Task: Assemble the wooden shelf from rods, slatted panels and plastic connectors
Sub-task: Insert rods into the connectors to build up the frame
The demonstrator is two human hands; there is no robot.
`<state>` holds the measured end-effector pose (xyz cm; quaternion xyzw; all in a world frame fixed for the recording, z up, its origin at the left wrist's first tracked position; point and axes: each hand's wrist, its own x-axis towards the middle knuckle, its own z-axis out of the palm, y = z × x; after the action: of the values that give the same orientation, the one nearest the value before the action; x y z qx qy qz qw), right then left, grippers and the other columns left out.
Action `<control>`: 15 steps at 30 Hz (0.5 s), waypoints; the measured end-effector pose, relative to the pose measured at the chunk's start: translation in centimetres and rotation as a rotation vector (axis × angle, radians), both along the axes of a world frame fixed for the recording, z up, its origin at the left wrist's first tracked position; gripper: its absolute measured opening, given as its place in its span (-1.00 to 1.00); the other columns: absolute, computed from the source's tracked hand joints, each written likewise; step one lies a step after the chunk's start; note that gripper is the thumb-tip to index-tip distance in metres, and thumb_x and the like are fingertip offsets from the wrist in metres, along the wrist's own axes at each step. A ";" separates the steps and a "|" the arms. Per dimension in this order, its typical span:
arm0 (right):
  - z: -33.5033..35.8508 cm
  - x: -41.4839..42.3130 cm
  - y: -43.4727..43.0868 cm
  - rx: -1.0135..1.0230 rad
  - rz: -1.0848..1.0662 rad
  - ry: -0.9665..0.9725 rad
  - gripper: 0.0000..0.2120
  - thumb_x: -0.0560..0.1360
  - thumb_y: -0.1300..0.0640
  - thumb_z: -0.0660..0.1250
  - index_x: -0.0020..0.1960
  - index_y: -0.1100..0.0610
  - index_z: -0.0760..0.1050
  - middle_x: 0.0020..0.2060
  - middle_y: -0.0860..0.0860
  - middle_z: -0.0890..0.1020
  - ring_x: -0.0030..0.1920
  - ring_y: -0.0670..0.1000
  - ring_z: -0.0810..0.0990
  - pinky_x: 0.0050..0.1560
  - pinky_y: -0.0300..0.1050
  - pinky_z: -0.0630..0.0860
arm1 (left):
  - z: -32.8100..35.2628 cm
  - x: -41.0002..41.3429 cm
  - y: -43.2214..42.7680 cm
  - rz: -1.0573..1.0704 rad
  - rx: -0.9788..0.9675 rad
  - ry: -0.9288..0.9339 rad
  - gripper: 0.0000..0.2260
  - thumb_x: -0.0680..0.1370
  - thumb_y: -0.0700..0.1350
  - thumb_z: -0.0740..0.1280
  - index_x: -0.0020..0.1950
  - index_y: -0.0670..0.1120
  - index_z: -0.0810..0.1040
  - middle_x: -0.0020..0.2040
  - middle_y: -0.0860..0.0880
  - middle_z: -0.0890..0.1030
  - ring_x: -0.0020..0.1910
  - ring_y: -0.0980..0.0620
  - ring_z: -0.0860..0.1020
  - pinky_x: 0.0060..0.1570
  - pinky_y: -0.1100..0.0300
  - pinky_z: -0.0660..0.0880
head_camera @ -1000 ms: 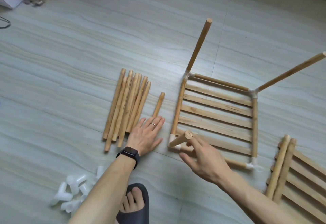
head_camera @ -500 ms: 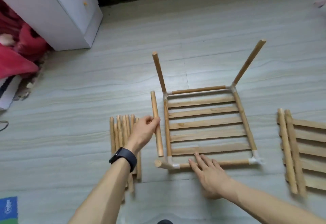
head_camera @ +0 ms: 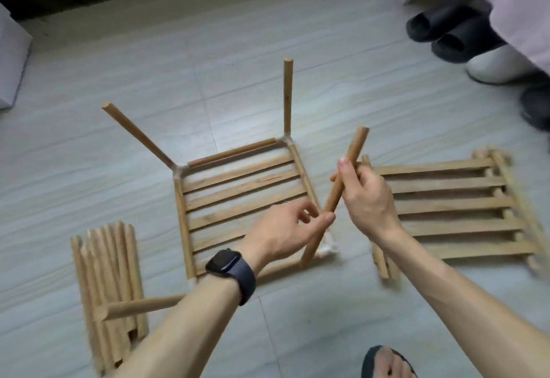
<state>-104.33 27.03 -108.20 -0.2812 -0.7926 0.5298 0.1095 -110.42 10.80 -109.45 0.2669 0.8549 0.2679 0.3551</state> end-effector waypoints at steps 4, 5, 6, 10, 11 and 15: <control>-1.9 4.7 4.1 0.193 -0.234 -0.074 -0.66 0.63 -0.19 0.22 -0.20 0.00 0.46 -0.34 -0.11 0.60 -0.17 0.09 0.62 -0.15 -0.15 0.38 | -7.7 3.4 0.7 -0.201 -0.376 0.208 -0.17 0.52 0.48 0.11 0.66 0.11 -0.03 0.67 -0.03 -0.09 0.64 -0.17 -0.10 0.54 -0.26 -0.03; -2.3 5.7 4.4 0.211 -0.240 -0.074 -0.67 0.63 -0.17 0.24 -0.23 -0.02 0.43 -0.41 -0.11 0.55 -0.25 0.07 0.60 -0.18 -0.11 0.39 | -9.4 4.0 0.3 -0.225 -0.454 0.228 -0.17 0.54 0.47 0.07 0.65 0.13 -0.20 0.64 -0.02 -0.29 0.61 -0.18 -0.28 0.53 -0.34 -0.15; -2.8 6.6 4.5 0.226 -0.241 -0.059 -0.69 0.64 -0.15 0.24 -0.23 -0.04 0.42 -0.45 -0.10 0.53 -0.30 0.03 0.58 -0.20 -0.09 0.40 | -10.9 4.6 -0.2 -0.228 -0.503 0.222 -0.20 0.57 0.45 0.02 0.62 0.16 -0.32 0.61 0.01 -0.40 0.58 -0.18 -0.37 0.50 -0.39 -0.21; -4.2 8.1 4.1 0.278 -0.177 0.011 -0.76 0.66 -0.09 0.19 -0.16 -0.07 0.41 -0.43 -0.14 0.52 -0.36 -0.09 0.53 -0.29 -0.20 0.37 | -14.0 5.8 -1.3 -0.180 -0.495 0.174 -0.33 0.60 0.41 -0.15 0.53 0.25 -0.48 0.52 0.12 -0.54 0.53 -0.10 -0.49 0.44 -0.45 -0.28; -4.5 8.0 3.8 0.291 -0.159 0.012 -0.78 0.65 -0.10 0.18 -0.15 -0.07 0.41 -0.44 -0.15 0.52 -0.36 -0.13 0.53 -0.30 -0.24 0.33 | -14.2 5.6 -1.4 -0.179 -0.484 0.160 -0.35 0.60 0.41 -0.17 0.52 0.27 -0.49 0.51 0.14 -0.55 0.51 -0.07 -0.51 0.43 -0.45 -0.29; -5.3 7.4 2.9 0.322 -0.094 0.025 -0.78 0.63 -0.09 0.18 -0.04 0.03 0.46 -0.42 -0.21 0.49 -0.33 -0.12 0.51 -0.28 -0.33 0.31 | -14.5 5.4 -1.4 -0.175 -0.495 0.152 -0.39 0.60 0.40 -0.20 0.45 0.29 -0.54 0.48 0.16 -0.58 0.48 -0.05 -0.54 0.41 -0.44 -0.32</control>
<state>-96.90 29.93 -113.48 -0.2900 -0.8518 0.3938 0.1876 -105.05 9.40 -123.92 0.2643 0.8923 -0.0016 0.3661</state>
